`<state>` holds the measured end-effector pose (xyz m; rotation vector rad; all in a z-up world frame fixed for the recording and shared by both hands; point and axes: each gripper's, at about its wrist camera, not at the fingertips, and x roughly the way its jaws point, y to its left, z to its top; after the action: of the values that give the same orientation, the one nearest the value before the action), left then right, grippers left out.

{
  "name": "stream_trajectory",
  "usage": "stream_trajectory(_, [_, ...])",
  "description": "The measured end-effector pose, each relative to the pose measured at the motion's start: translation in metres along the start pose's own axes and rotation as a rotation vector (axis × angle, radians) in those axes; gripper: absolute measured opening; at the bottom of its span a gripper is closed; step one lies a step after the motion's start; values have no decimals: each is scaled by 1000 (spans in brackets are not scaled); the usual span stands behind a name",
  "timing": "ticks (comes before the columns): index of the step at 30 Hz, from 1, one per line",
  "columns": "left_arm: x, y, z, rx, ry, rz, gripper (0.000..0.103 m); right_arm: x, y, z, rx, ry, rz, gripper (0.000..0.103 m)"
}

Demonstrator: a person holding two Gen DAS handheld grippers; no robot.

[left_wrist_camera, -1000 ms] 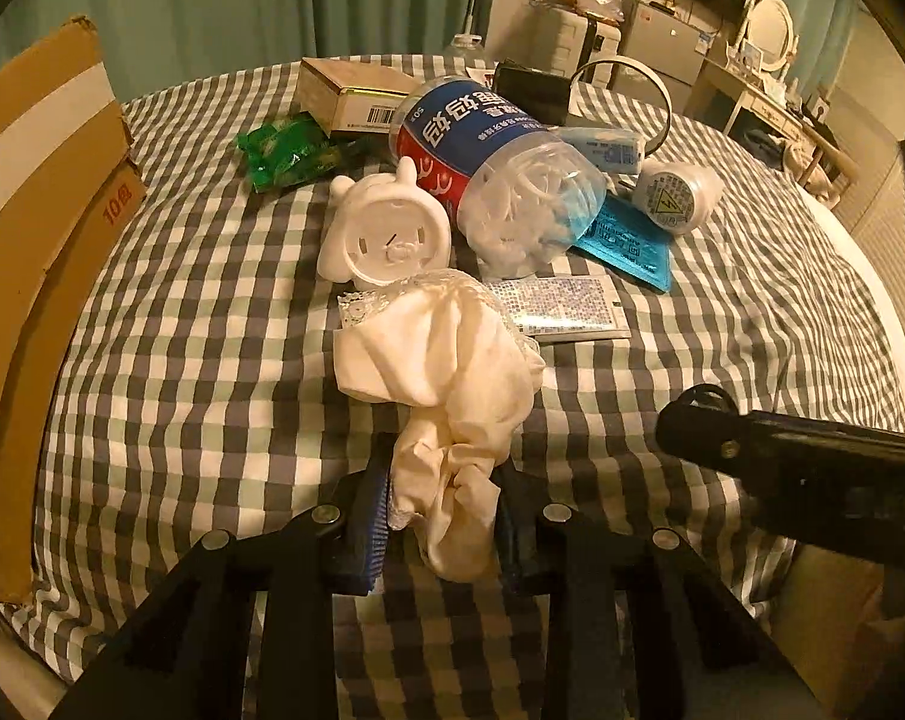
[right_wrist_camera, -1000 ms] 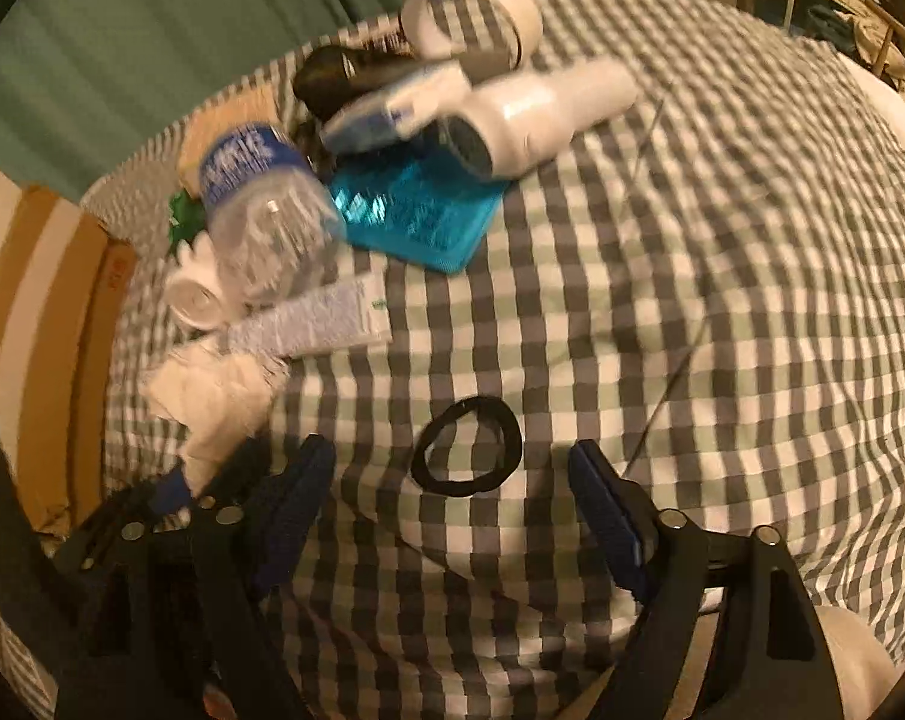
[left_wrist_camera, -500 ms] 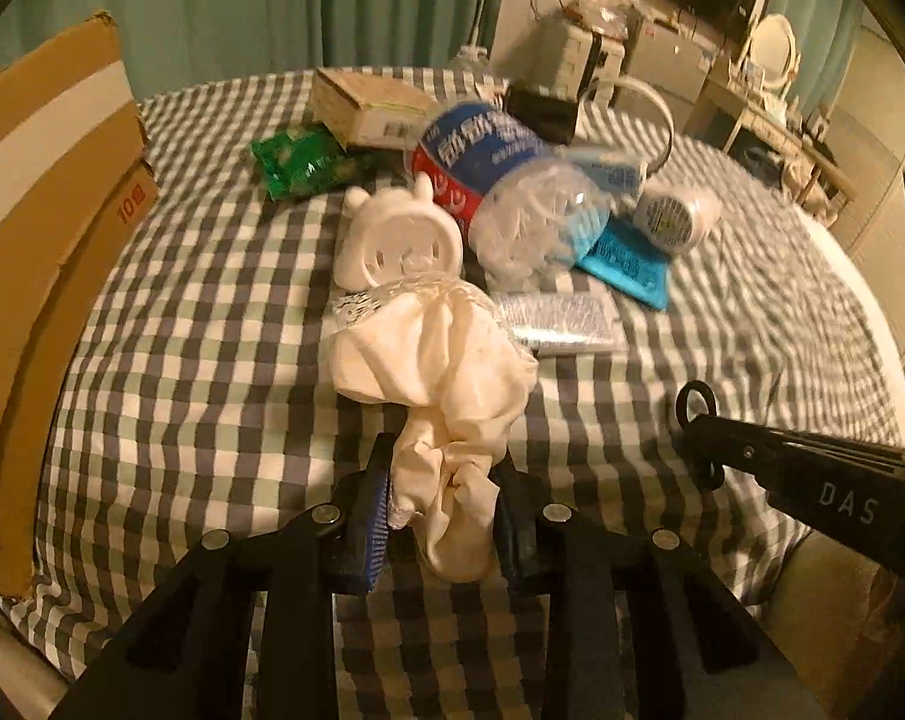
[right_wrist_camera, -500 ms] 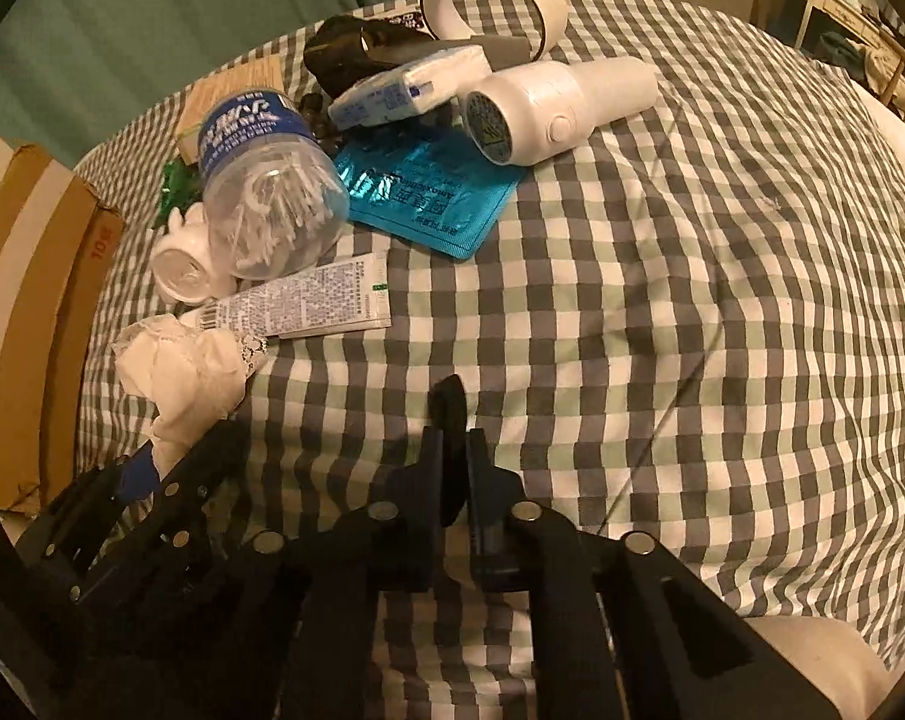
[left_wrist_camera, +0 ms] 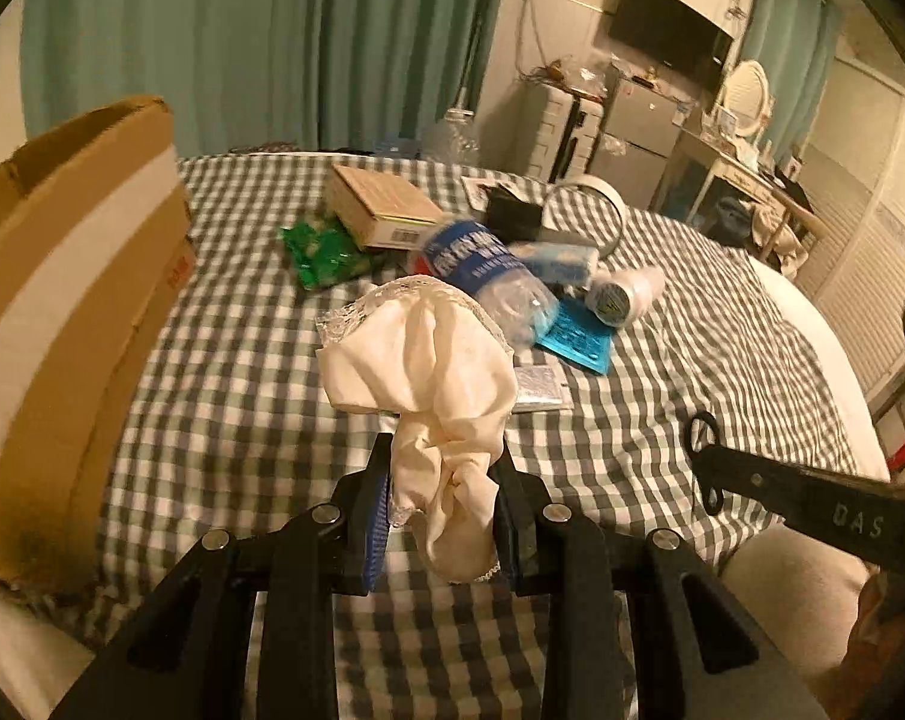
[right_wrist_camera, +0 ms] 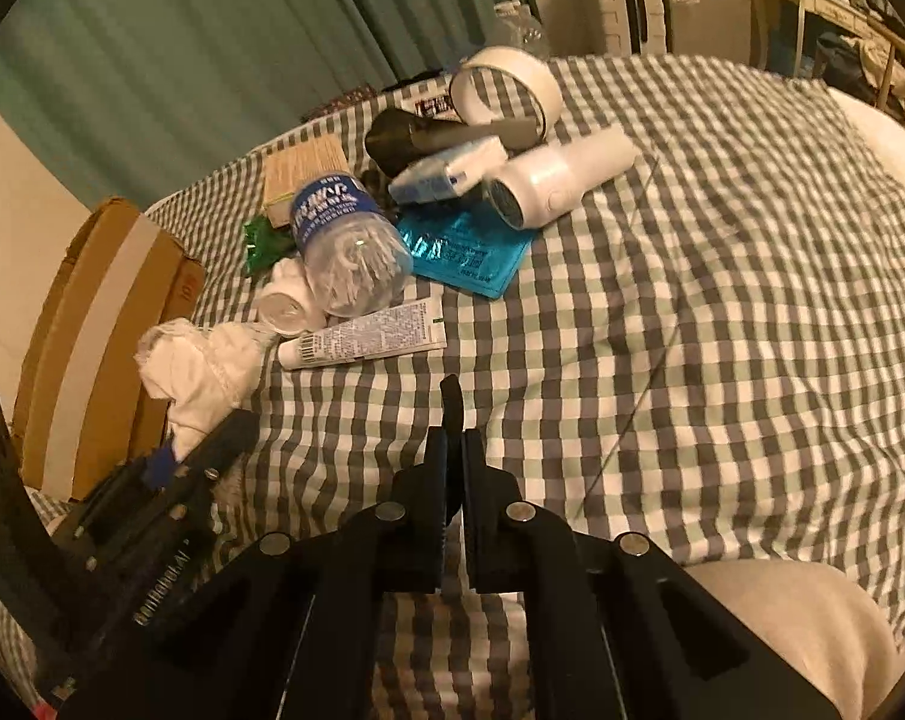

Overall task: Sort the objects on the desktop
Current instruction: 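Carry the white cloth into the cardboard box and release it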

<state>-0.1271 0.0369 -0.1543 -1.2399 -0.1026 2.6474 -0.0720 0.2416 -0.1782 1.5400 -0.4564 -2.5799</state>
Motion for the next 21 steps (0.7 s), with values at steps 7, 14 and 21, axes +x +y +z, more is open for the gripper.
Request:
stream_trajectory(7, [-47, 20, 32, -24, -77, 24, 29, -35, 27, -4, -32, -54, 21, 4])
stream_trajectory(14, [-104, 59, 62, -104, -193, 92, 29, -76, 94, 7, -152, -144, 105, 4])
stream_trajectory(21, [-135, 104, 73, -177, -223, 162, 30, -90, 162, 9, -275, -161, 186, 4])
